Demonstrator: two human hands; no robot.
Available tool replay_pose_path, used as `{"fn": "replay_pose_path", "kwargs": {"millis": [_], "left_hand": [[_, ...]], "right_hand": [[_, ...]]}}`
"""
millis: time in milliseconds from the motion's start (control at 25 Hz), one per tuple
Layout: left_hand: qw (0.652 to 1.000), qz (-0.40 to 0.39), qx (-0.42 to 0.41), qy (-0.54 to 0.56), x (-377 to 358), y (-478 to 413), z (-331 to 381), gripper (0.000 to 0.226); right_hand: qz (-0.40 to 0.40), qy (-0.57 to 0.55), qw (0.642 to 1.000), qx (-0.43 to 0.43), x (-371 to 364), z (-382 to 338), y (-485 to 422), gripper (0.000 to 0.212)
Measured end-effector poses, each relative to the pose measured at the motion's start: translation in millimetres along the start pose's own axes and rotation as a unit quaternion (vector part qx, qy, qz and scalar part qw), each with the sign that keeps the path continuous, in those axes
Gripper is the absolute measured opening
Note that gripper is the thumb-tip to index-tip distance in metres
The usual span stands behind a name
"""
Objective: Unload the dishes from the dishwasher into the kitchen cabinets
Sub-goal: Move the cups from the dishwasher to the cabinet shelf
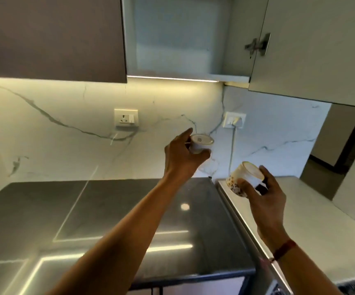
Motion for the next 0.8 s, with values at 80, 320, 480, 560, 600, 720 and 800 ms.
{"fn": "replay_pose_path", "kwargs": {"millis": [80,320,480,560,600,720,800], "left_hand": [[0.999,0.024,-0.02,0.01,13,-38,15,0.076],[0.995,0.08,-0.032,0.041,20,-145,36,0.071],[0.996,0.077,-0.049,0.019,7,-208,39,0.072],[0.995,0.087,-0.055,0.009,3,-240,39,0.072],[0.994,0.094,-0.048,0.011,2,-255,37,0.073],[0.994,0.108,-0.024,0.027,-1,-293,24,0.072],[0.994,0.105,-0.027,0.007,-5,-310,14,0.073]], "right_hand": [[-0.013,-0.017,0.999,0.042,-25,-41,-21,0.067],[-0.007,-0.005,0.988,0.157,-82,-152,-106,0.072],[-0.004,-0.002,0.98,0.197,-109,-209,-173,0.069],[-0.013,-0.01,0.978,0.21,-121,-230,-204,0.068],[-0.022,-0.009,0.977,0.211,-128,-238,-219,0.066],[-0.059,0.004,0.978,0.201,-156,-249,-259,0.047],[-0.077,0.018,0.978,0.192,-173,-252,-279,0.04]]}}
Point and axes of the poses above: each hand's wrist, its own y-axis away from the middle knuckle, its own x-axis out of the back of the hand, z = x × y, the point moved 8 cm from there along -y, towards the middle knuckle, and after that the axes turned 13 degrees about -x, right-handed, at the moved point
